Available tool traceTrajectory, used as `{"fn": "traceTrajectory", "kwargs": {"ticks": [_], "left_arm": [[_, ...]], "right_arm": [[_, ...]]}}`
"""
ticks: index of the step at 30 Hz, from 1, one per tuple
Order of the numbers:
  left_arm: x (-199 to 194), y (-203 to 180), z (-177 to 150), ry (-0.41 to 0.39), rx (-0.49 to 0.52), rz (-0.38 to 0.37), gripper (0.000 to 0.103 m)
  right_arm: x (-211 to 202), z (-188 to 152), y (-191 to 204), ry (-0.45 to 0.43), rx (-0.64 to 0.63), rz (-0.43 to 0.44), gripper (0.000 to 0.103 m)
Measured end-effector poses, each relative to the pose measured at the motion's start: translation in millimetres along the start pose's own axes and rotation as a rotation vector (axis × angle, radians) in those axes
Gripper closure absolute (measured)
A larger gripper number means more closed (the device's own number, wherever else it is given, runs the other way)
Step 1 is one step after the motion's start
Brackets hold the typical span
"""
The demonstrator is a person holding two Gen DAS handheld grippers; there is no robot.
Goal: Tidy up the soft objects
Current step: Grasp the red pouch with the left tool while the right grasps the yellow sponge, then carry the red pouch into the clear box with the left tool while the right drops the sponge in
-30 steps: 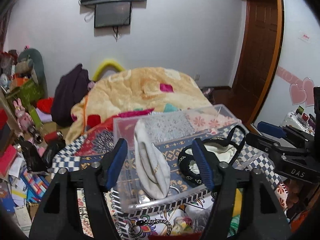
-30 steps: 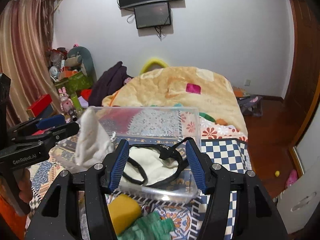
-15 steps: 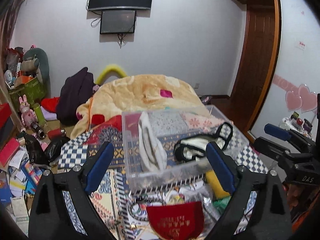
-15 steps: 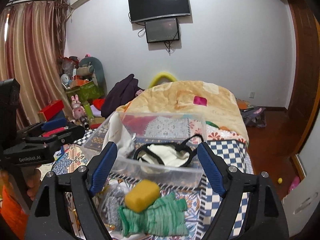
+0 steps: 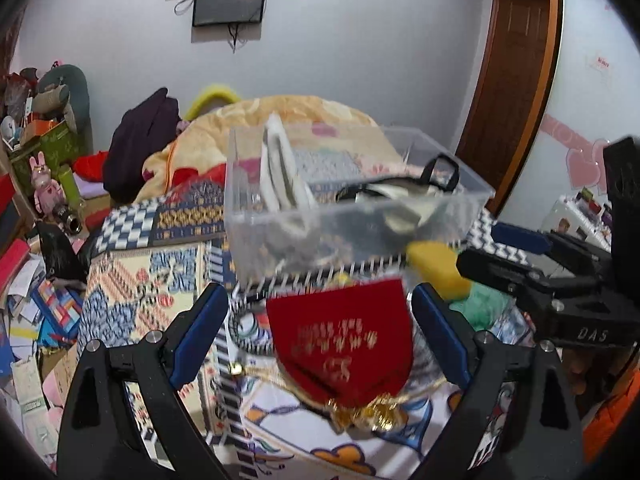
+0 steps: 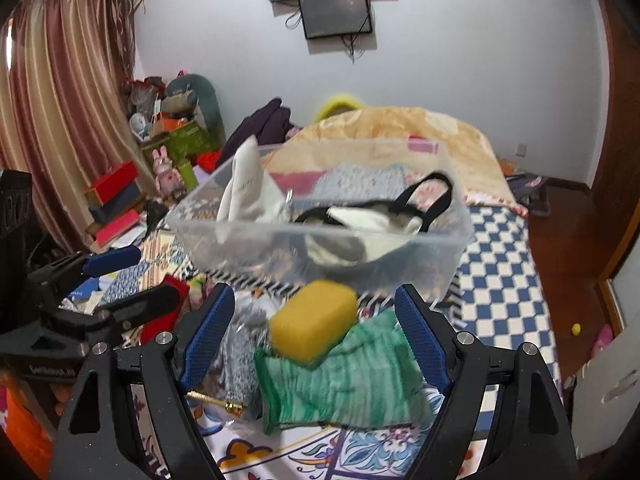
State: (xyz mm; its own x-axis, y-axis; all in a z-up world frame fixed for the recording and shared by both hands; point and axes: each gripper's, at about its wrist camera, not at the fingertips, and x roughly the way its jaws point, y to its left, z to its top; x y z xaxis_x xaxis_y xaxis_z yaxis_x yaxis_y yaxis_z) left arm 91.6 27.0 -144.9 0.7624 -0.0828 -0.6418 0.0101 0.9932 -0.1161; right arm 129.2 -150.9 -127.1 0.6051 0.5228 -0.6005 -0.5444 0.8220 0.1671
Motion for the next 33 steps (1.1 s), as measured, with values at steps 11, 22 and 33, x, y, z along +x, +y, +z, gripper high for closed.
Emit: {"fn": "traceTrajectory", "kwargs": {"ticks": [11, 22, 33], "left_arm": [[7.1, 6.5, -25.4, 0.065, -0.050, -0.076, 0.043], [-22.1, 5.4, -27.1, 0.016, -0.037, -0.077, 0.065], [-31.9, 20.9, -22.4, -0.011, -0.088, -0.030, 0.101]], "right_arm": [[16.3, -13.0, 5.5, 0.079, -0.011, 0.031, 0.067], [1.1, -11.6, 1.4, 0.042, -0.016, 0.036, 0.071], [-8.3, -8.6, 2.1, 0.016, -0.021, 0.043, 0.071]]}}
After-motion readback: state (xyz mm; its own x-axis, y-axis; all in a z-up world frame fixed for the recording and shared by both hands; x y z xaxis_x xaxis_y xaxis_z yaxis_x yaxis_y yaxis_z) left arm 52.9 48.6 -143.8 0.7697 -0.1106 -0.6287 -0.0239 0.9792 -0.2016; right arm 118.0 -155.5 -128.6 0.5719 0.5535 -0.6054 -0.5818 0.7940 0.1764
